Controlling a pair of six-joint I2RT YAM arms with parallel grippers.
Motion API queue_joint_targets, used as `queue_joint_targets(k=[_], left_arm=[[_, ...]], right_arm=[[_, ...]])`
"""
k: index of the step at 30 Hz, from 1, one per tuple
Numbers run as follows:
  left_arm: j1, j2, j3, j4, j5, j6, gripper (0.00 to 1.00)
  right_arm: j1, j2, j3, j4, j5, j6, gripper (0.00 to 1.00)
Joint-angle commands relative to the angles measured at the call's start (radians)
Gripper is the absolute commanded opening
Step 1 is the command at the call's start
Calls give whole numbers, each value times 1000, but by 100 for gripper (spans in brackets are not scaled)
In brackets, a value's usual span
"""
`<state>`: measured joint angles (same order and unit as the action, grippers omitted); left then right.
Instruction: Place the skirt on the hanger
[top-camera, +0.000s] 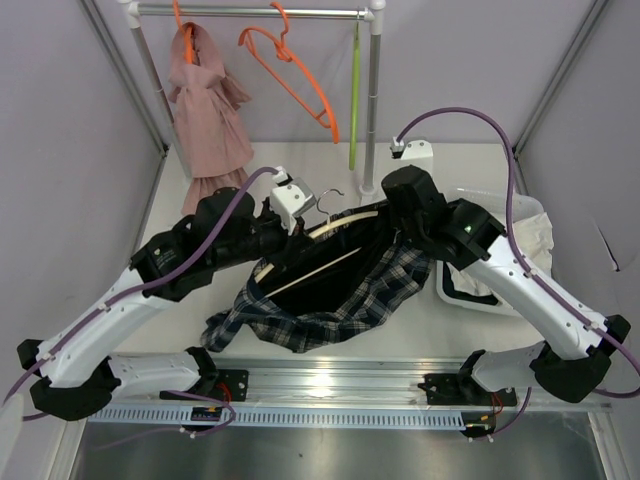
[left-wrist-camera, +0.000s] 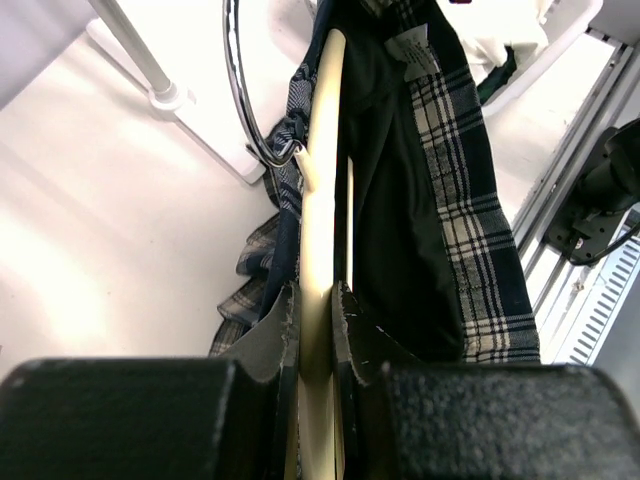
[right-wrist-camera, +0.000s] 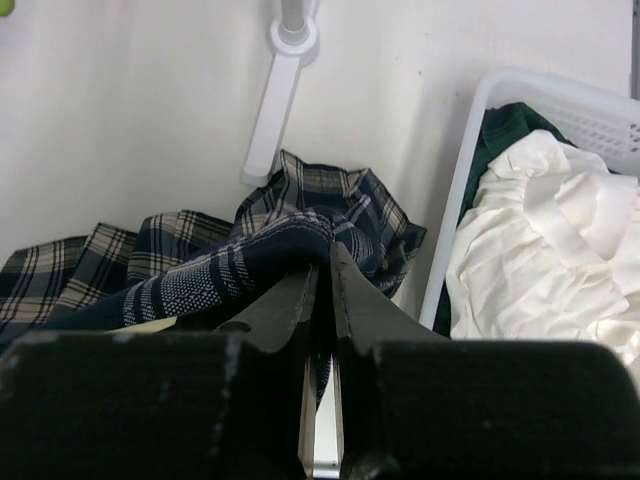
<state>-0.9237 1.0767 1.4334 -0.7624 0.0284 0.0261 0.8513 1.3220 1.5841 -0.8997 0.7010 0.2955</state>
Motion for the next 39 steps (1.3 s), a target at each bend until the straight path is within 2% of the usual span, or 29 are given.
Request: queue_joint_targets(k=[1, 3, 4, 5, 7, 11, 13, 16, 26, 39], left_arm=[[-4, -47, 68, 46, -10, -3, 0], [-4, -52, 61, 54, -16, -6, 0], [-4, -55, 56, 60, -15, -6, 0], [-4, -60, 55, 64, -13, -6, 0], [-4, -63, 59, 58, -12, -5, 0], [-4, -49, 75, 35, -24, 5, 0], [-4, -54, 70, 38, -24, 0, 0], [-4, -52, 65, 34, -24, 3, 0], [-4, 45, 94, -63, -169, 1, 0], [-6, 91, 157, -69, -199, 6, 0]], right_arm=[[-18, -29, 14, 30, -33, -1, 13], [-18, -24, 23, 38, -49, -4, 18], [-18, -21, 27, 35, -63, -9, 28], [-18, -15, 31, 33, -72, -7, 32], [-20, -10, 39, 39, -87, -10, 35], [-23, 9, 92, 15, -81, -6, 25], [-29, 26, 117, 4, -75, -4, 11], [-32, 36, 126, 2, -92, -4, 0], [-18, 97, 344, -111, -64, 5, 0], [58, 135, 375, -165, 14, 8, 0]])
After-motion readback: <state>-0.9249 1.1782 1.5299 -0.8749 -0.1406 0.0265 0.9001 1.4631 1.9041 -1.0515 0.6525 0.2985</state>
